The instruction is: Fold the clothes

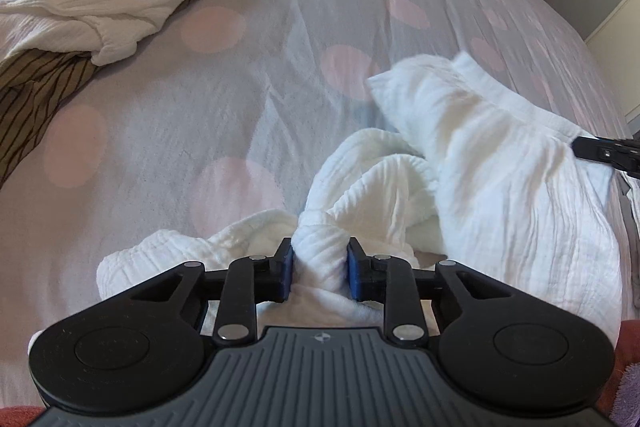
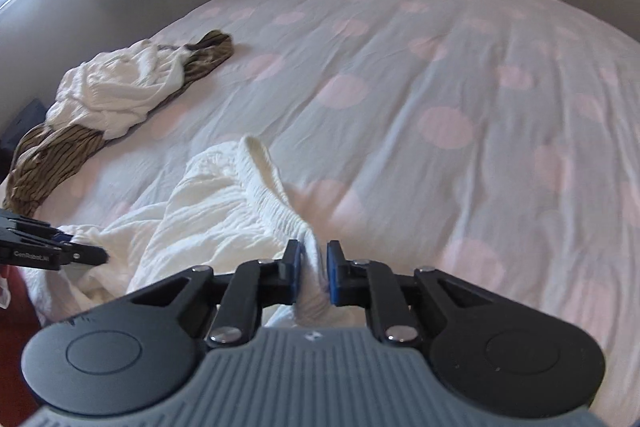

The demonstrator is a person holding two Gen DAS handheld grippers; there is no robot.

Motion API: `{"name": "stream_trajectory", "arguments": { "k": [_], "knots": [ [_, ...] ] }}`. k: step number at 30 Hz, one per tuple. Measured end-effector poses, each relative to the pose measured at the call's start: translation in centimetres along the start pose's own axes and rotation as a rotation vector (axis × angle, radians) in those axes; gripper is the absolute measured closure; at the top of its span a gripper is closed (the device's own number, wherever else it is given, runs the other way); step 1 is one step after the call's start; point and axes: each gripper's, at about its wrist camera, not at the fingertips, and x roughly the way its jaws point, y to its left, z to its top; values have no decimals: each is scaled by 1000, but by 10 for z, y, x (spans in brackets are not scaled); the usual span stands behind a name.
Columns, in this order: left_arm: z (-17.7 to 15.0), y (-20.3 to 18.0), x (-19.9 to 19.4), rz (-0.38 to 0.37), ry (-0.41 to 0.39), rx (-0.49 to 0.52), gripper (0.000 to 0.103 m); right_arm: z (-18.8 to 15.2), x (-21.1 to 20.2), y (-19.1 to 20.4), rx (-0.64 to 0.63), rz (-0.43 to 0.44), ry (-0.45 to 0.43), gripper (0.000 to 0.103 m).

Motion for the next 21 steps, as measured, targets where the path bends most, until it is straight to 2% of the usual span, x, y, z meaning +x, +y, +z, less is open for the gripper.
{"name": "stream_trajectory", "arguments": {
  "k": [4,8,13,18,21],
  "knots": [
    [13,-11,-2,11,-35,-7,80,-25,-38,-44,79,-167,-18,88],
    [24,-19,-11,42,-112,20,81,-59,-75,-88,159,-357,-31,88],
    [45,-37,-20,91,-203,64,81,-104,-118,-140,265,-548,-10,89],
    [58,-36,-19,178,-204,116,81,-158,-136,-179,368,-635,63,89],
    [58,-28,-15,247,-148,168,81,-188,-129,-192,432,-611,112,89]
  ]
}}
